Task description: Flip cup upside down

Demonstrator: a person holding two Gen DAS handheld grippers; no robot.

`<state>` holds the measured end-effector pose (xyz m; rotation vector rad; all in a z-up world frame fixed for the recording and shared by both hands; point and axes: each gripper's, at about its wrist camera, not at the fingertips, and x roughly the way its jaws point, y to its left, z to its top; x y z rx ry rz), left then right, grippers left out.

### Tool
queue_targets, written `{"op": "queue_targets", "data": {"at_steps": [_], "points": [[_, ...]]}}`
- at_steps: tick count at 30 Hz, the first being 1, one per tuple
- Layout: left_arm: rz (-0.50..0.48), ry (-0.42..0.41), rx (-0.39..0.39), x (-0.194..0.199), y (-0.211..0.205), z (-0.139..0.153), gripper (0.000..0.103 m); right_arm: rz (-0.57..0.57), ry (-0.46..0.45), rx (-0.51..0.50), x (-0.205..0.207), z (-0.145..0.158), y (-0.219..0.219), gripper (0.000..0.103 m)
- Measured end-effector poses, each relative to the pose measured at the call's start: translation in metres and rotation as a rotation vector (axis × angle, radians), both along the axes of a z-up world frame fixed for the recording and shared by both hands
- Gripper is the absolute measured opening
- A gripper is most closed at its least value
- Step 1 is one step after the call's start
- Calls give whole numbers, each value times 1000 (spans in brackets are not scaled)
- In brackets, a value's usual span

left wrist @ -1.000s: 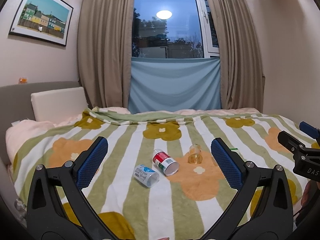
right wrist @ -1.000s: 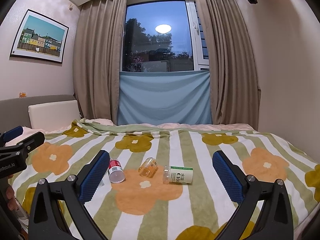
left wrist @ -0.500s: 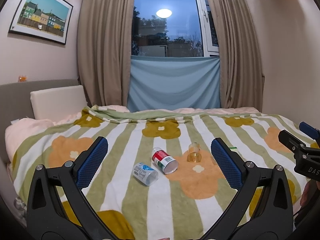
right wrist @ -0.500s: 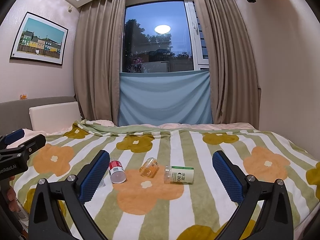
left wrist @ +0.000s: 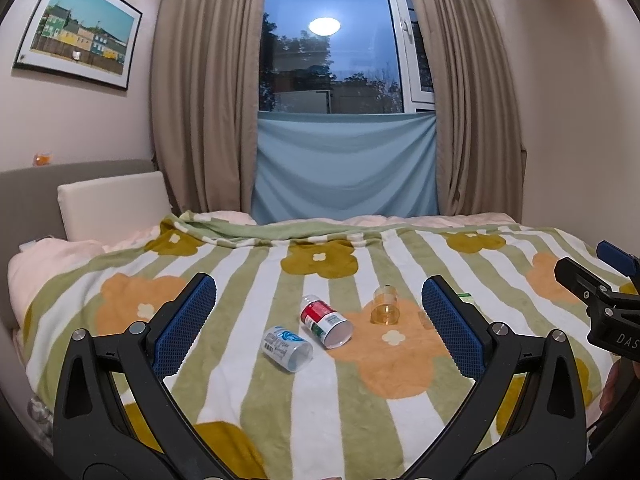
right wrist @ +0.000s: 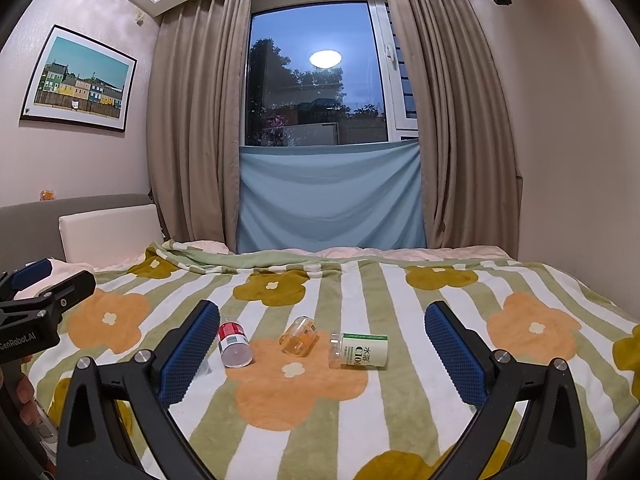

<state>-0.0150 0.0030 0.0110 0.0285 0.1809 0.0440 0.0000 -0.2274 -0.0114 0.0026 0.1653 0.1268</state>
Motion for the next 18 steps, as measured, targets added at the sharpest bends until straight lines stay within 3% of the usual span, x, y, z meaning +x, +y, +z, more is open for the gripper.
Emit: {"op": "queue_targets", "data": {"at_steps": [18], "points": [[-10,18,-2,6,0,2,103,2,-17,-6,0,7,-2,103]]}}
